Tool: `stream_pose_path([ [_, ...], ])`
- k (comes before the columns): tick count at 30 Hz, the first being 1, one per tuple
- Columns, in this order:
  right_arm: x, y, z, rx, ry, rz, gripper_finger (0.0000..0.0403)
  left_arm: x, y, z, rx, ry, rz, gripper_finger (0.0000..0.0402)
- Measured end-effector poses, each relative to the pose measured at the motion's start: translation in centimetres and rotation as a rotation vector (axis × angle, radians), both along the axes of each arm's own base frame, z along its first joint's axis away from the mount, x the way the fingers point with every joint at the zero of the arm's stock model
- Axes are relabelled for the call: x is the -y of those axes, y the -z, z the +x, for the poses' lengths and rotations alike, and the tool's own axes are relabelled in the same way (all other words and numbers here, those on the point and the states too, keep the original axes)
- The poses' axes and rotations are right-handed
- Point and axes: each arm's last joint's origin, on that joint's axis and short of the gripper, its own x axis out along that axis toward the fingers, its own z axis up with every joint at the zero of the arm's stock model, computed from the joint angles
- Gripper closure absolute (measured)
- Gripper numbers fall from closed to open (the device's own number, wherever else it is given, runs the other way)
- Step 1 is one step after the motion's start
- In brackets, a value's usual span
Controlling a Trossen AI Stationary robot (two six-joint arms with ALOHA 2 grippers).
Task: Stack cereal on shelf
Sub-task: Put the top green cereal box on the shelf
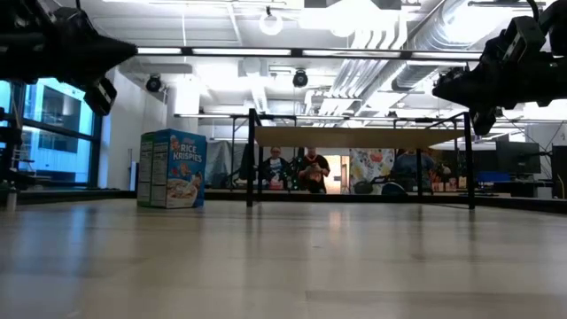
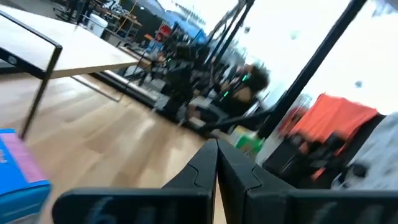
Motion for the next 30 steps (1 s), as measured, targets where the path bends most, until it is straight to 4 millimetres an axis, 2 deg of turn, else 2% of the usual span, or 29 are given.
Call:
stream_pose_path([
  [3,0.0,0.0,0.0,0.0,0.0,0.0,0.0402,0.0,-0.7,-0.1,0.075,0.006,-0.08,0.0398],
  [7,0.0,0.0,0.0,0.0,0.0,0.0,0.0402,-0.4,-1.9,-0.4,0.194,-0.107,-0.125,0.0394],
  [10,0.0,0.0,0.0,0.0,0.0,0.0,0.0402,-0.8,-2.9,-0.5,0.16,-0.204,-0.153,0.0368],
  [15,0.0,0.0,0.0,0.0,0.0,0.0,0.0402,-1.5,-5.0,0.2,-0.044,-0.296,-0.153,0.0288],
  [21,0.0,0.0,0.0,0.0,0.0,0.0,0.0402,-2.9,-9.1,2.5,-0.314,-0.36,-0.087,0.0197],
  [26,0.0,0.0,0.0,0.0,0.0,0.0,0.0402,-5.4,-12.3,4.8,-0.622,-0.473,-0.04,0.016],
  [30,0.0,0.0,0.0,0.0,0.0,0.0,0.0402,-7.8,-13.2,6.2,-0.863,-0.55,-0.086,0.0145],
])
